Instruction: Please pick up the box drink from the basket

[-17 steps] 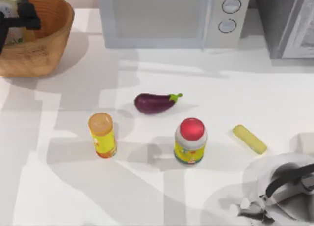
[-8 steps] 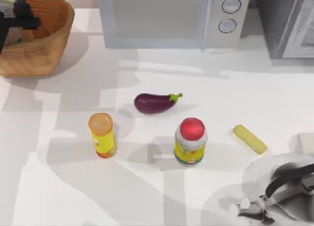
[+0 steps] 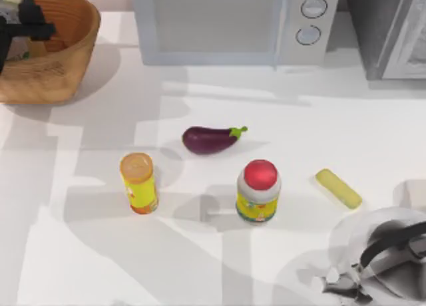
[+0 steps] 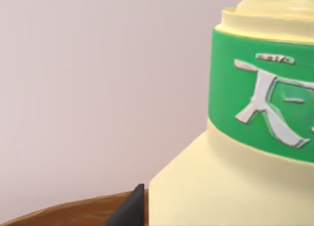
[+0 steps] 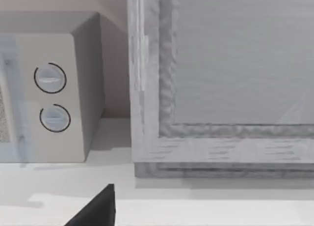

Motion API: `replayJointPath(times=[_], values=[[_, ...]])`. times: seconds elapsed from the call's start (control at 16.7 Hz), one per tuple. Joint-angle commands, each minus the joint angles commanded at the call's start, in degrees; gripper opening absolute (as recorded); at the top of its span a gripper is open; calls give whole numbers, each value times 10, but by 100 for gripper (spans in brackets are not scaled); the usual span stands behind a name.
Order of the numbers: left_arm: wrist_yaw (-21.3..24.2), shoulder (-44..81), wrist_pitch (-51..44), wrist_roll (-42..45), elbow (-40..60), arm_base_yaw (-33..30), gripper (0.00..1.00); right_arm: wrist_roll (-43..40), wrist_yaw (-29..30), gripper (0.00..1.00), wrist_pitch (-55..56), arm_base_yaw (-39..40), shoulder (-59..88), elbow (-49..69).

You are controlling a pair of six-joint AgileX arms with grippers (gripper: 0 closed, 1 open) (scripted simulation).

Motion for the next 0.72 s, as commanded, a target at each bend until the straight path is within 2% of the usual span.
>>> replayJointPath(times=[0.36,0.72], values=[[0,-27,-33,0,11,2,0,0,0,100,0,0,0,0],[-1,-108,-169,3,77,2,0,0,0,100,0,0,0,0]])
